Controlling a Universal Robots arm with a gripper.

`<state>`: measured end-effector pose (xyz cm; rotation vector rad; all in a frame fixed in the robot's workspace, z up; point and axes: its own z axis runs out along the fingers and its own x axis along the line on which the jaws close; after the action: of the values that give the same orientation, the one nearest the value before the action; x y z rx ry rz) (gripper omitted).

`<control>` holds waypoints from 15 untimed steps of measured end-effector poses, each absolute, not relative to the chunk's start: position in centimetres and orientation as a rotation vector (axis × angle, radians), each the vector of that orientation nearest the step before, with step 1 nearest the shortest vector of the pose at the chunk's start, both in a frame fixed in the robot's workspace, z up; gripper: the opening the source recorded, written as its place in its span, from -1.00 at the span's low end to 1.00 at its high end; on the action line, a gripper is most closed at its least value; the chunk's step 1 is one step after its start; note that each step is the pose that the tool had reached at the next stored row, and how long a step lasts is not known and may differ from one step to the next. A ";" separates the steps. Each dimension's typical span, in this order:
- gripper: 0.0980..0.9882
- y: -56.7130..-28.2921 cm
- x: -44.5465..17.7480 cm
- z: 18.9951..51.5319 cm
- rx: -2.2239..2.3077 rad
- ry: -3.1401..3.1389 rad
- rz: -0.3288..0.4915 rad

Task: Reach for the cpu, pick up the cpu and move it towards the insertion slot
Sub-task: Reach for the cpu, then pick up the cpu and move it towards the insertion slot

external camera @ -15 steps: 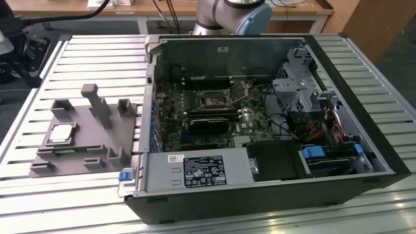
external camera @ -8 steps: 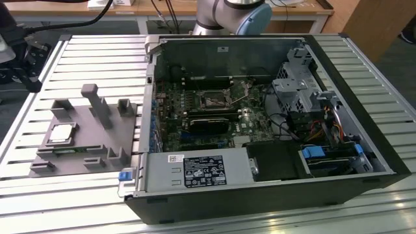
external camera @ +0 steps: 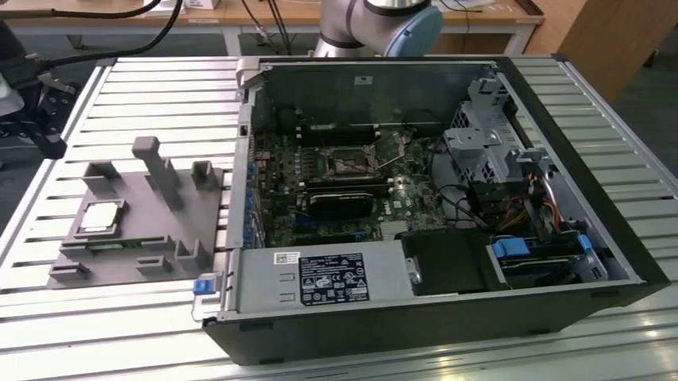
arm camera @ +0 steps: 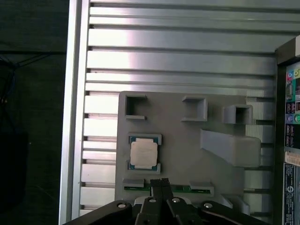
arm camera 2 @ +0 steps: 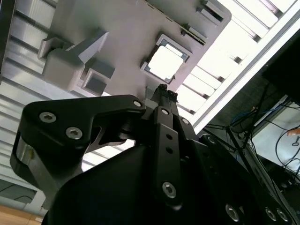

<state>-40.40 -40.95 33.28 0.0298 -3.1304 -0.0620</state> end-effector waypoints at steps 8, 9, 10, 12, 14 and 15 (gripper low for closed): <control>-0.43 -41.0 -41.0 31.8 0.030 -3.130 -0.062; -0.43 -41.1 -41.1 31.6 0.030 -3.130 -0.062; -0.17 -41.1 -41.1 31.5 0.030 -3.131 -0.062; -0.04 -41.1 -41.2 31.1 0.030 -3.130 -0.062; 0.09 -41.1 -41.3 30.7 0.030 -3.130 -0.062; 0.22 -41.1 -41.3 30.6 0.030 -3.130 -0.062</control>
<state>-41.29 -41.06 30.56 0.0298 -3.1304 -0.0620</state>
